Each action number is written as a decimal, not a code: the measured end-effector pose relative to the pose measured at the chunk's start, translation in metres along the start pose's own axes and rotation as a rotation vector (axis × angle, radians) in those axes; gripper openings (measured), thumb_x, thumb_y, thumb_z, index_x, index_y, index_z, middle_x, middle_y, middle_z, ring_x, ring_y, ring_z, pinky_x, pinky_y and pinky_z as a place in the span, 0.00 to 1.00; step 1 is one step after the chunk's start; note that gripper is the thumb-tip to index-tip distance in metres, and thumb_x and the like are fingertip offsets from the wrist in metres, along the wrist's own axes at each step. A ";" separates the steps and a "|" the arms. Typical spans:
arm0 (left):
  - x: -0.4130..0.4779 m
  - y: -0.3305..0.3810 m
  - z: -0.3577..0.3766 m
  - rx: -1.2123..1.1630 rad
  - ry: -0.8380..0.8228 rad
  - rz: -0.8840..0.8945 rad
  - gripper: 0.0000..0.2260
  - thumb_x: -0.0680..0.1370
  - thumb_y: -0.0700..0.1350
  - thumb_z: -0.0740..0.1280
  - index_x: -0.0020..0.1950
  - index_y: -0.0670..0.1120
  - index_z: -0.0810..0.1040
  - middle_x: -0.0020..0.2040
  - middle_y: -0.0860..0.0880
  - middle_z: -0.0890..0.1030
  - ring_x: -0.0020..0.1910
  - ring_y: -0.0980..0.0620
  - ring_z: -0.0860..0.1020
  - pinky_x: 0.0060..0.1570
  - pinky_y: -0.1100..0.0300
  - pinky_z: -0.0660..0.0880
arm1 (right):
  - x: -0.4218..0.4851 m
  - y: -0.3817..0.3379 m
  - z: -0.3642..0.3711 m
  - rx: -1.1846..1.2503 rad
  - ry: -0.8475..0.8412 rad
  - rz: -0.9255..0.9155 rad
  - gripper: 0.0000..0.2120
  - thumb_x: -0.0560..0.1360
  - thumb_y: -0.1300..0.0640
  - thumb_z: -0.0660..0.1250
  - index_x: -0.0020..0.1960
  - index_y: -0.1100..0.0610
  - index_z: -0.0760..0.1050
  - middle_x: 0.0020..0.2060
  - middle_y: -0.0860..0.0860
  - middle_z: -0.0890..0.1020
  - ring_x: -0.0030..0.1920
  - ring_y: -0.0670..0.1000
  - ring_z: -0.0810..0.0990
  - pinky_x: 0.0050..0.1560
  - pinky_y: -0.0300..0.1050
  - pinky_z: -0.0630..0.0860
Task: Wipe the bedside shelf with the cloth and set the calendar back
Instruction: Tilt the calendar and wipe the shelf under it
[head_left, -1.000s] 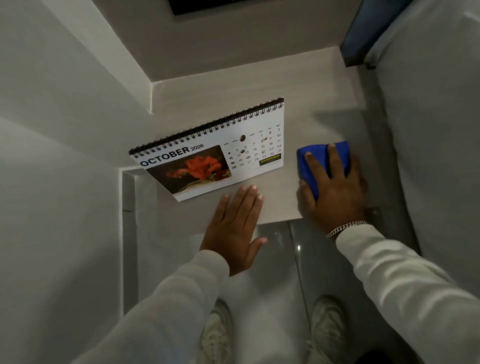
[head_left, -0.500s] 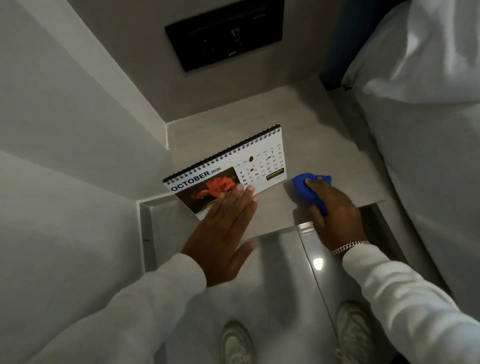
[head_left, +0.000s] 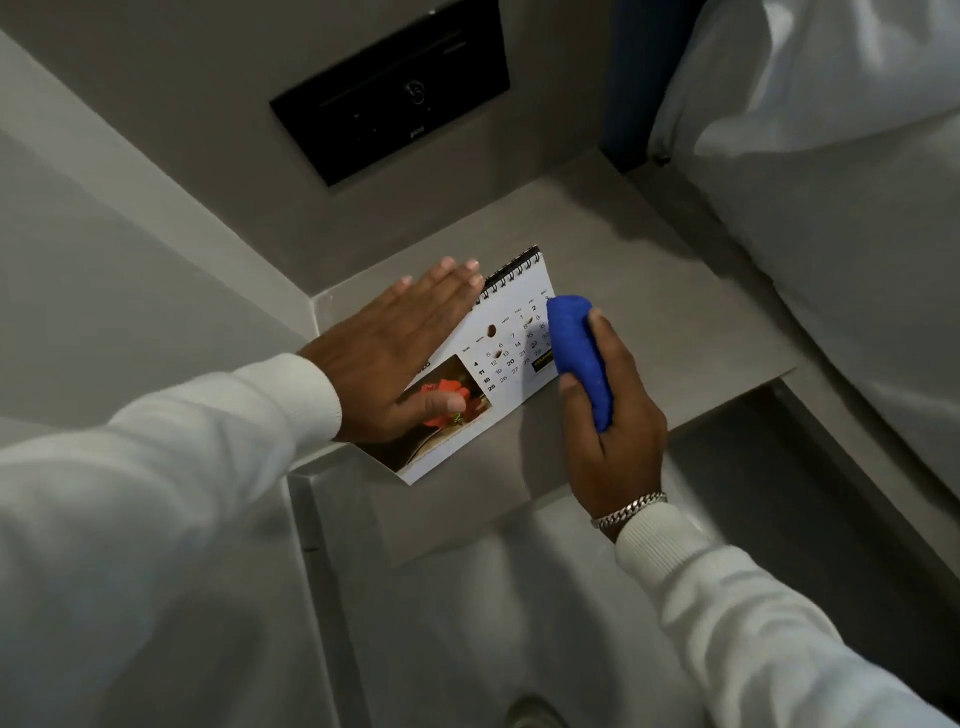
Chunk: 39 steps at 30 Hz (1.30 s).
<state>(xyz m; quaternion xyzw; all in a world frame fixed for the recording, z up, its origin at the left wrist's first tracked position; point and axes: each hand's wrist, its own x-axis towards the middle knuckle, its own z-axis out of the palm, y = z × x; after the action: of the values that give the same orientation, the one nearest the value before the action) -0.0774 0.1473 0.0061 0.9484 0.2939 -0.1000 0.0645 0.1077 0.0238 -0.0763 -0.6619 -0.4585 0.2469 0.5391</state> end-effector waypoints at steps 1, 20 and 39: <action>0.001 0.000 0.003 -0.045 0.017 -0.005 0.41 0.75 0.69 0.52 0.77 0.51 0.35 0.79 0.53 0.38 0.77 0.56 0.36 0.74 0.57 0.38 | 0.001 0.001 0.006 0.019 0.020 0.001 0.25 0.79 0.55 0.60 0.75 0.51 0.60 0.70 0.54 0.72 0.61 0.57 0.78 0.59 0.55 0.78; 0.003 -0.001 0.011 -0.139 0.093 0.016 0.39 0.74 0.70 0.48 0.77 0.52 0.37 0.79 0.53 0.42 0.78 0.55 0.41 0.76 0.53 0.45 | -0.033 0.011 0.104 0.060 0.091 -0.028 0.30 0.81 0.55 0.56 0.75 0.38 0.45 0.78 0.46 0.46 0.78 0.56 0.44 0.75 0.49 0.48; 0.002 -0.001 0.011 -0.163 0.098 0.017 0.38 0.74 0.67 0.52 0.76 0.54 0.37 0.79 0.54 0.42 0.78 0.56 0.40 0.76 0.53 0.44 | -0.015 0.009 0.105 -0.089 0.191 0.010 0.28 0.79 0.65 0.59 0.76 0.52 0.55 0.77 0.62 0.55 0.77 0.66 0.49 0.70 0.69 0.61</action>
<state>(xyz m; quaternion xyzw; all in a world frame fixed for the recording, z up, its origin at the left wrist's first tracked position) -0.0781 0.1467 -0.0052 0.9462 0.2958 -0.0289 0.1279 0.0175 0.0618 -0.1184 -0.7079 -0.4123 0.1646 0.5493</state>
